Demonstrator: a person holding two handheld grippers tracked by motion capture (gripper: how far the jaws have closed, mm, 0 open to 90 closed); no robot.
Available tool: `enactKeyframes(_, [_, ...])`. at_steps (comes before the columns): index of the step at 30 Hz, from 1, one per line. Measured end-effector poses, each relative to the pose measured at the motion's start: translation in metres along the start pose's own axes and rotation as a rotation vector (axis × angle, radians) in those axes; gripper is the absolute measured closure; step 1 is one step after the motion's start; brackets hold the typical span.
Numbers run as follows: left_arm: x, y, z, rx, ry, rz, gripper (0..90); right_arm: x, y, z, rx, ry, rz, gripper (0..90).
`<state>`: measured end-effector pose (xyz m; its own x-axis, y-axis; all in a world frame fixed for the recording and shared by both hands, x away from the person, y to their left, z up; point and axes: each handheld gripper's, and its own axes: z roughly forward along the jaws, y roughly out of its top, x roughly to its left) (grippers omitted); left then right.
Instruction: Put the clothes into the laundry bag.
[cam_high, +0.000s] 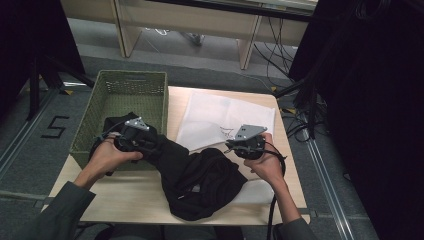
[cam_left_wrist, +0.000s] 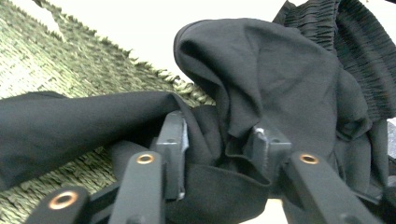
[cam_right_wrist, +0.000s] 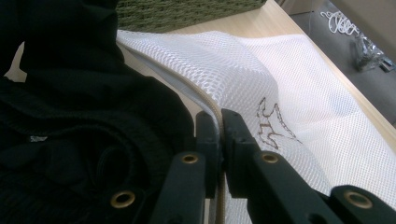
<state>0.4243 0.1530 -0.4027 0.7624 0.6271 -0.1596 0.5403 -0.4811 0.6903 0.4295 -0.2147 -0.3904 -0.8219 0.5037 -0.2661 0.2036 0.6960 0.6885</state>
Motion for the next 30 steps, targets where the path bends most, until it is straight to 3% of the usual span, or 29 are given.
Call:
enactKeyframes(4, [-0.001,0.002,-0.002,-0.013,-0.003,0.021,65.6,0.000,0.001,0.000,0.000,0.002,-0.007,86.9])
enactKeyframes(10, [-0.005,0.005,-0.004,-0.041,0.009,0.053,79.8,0.001,0.000,0.001,0.006,0.002,-0.002,86.9])
enactKeyframes(13, [-0.017,0.010,-0.009,-0.063,0.049,0.091,84.0,0.000,0.001,0.001,0.001,0.000,-0.007,86.9])
enactKeyframes(17, [-0.045,0.022,-0.018,-0.089,0.058,0.183,84.5,0.000,0.000,0.001,0.006,0.000,-0.007,87.1])
enactKeyframes(18, [-0.045,0.022,-0.018,-0.089,0.058,0.183,84.5,0.000,0.000,0.001,0.006,0.000,-0.007,87.1])
enactKeyframes(19, [-0.055,0.027,-0.021,-0.095,0.069,0.220,84.5,0.000,0.000,0.002,0.005,0.001,-0.002,87.3])
enactKeyframes(20, [-0.075,0.036,-0.025,-0.113,0.078,0.279,84.5,0.001,0.000,0.002,0.009,-0.002,0.002,87.3])
enactKeyframes(21, [-0.086,0.040,-0.027,-0.132,0.064,0.298,84.6,0.001,0.000,0.002,0.012,-0.003,0.000,87.3])
enactKeyframes(22, [-0.086,0.040,-0.027,-0.132,0.064,0.298,84.6,0.001,0.000,0.002,0.012,-0.003,0.000,87.3])
enactKeyframes(23, [-0.106,0.050,-0.027,-0.148,0.024,0.334,84.6,-0.001,0.000,0.002,0.001,-0.003,-0.010,87.3])
enactKeyframes(24, [-0.106,0.050,-0.027,-0.148,0.024,0.334,84.6,-0.001,0.000,0.002,0.001,-0.003,-0.010,87.3])
enactKeyframes(25, [-0.126,0.061,-0.024,-0.162,-0.015,0.366,84.5,-0.001,0.000,0.001,0.000,-0.002,0.004,87.3])
enactKeyframes(26, [-0.135,0.066,-0.020,-0.164,-0.040,0.380,84.5,-0.001,0.000,0.000,0.000,-0.001,0.005,87.3])
enactKeyframes(28, [-0.150,0.076,-0.009,-0.150,-0.090,0.392,84.5,0.000,-0.001,-0.001,0.002,-0.005,0.020,87.3])
enactKeyframes(30, [-0.154,0.079,0.000,-0.133,-0.106,0.399,84.5,-0.001,-0.001,-0.001,-0.002,-0.004,0.022,87.3])
